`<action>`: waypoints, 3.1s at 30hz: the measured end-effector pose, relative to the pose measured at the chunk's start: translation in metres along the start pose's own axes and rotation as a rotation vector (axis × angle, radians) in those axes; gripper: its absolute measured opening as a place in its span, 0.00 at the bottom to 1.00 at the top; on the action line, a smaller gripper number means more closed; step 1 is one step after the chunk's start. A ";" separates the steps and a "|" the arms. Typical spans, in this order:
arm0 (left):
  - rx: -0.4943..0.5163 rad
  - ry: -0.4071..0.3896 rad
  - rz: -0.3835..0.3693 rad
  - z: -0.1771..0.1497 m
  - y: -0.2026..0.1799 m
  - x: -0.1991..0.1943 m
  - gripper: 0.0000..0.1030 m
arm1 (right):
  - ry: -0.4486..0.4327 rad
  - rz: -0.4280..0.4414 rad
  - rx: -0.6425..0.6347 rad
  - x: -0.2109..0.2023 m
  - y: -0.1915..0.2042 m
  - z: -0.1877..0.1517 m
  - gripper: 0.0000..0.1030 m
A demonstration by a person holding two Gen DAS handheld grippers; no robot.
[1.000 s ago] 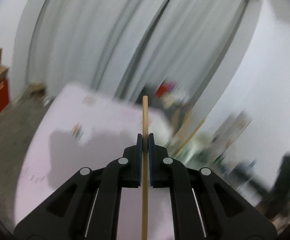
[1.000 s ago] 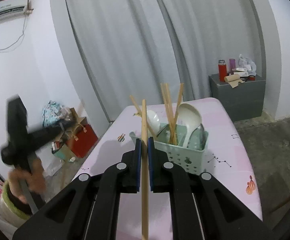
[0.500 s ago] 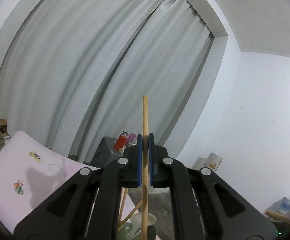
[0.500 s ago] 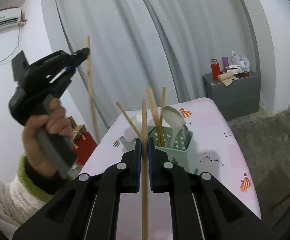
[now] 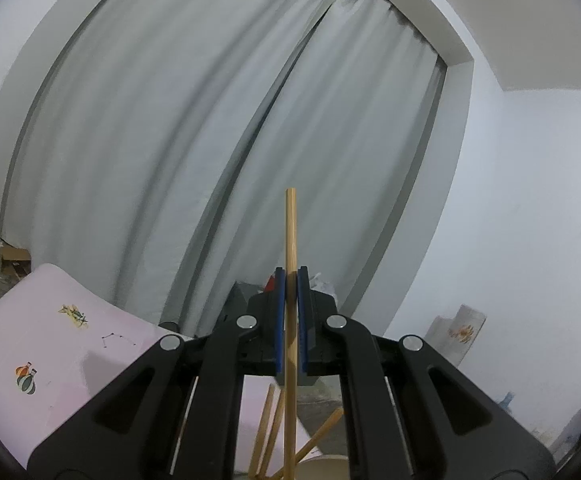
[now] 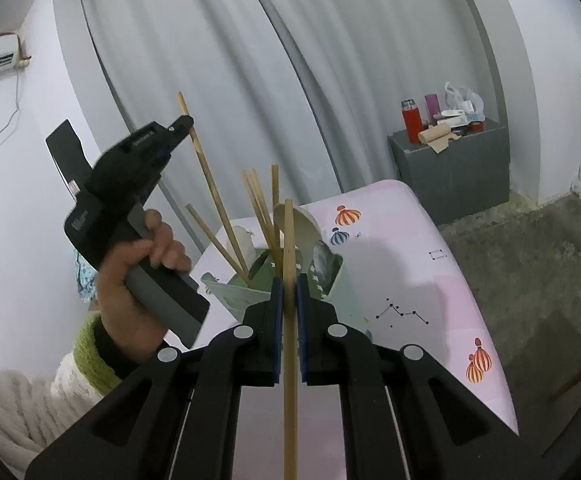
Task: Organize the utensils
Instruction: 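Open the left gripper to drop its chopstick into the basket while the right gripper holds its chopstick, then open the right gripper over the basket to drop its chopstick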
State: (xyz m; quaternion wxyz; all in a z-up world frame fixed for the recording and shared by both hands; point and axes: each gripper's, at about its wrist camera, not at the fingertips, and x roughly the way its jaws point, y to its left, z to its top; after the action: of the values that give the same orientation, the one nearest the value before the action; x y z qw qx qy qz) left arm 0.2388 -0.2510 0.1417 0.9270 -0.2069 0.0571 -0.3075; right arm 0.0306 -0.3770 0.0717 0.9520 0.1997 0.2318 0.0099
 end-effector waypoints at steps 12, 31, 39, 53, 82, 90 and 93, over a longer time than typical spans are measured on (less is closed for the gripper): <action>0.068 0.019 0.038 -0.014 -0.001 0.004 0.04 | 0.014 0.007 0.014 0.007 -0.003 -0.002 0.07; 0.128 0.174 0.045 0.000 0.022 -0.090 0.68 | -0.109 0.070 -0.016 -0.016 0.008 0.036 0.07; 0.198 0.340 0.093 -0.020 0.051 -0.146 0.79 | -0.280 0.156 -0.059 0.003 0.033 0.097 0.07; 0.241 0.411 0.192 -0.036 0.103 -0.200 0.81 | -0.408 0.046 -0.112 0.088 0.058 0.128 0.07; 0.212 0.468 0.179 -0.040 0.083 -0.203 0.88 | -0.320 -0.087 -0.179 0.037 0.050 0.058 0.54; 0.244 0.547 0.228 -0.048 0.059 -0.189 0.92 | -0.147 -0.206 -0.146 0.011 0.056 -0.003 0.74; 0.270 0.571 0.296 -0.053 0.052 -0.184 0.92 | -0.064 -0.295 -0.143 0.016 0.057 -0.029 0.80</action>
State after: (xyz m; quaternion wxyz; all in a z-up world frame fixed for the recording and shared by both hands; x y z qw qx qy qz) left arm 0.1069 -0.1226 0.0682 0.9272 0.0224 0.3023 -0.2199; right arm 0.0358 -0.3117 0.0635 0.9618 0.0955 0.2271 -0.1198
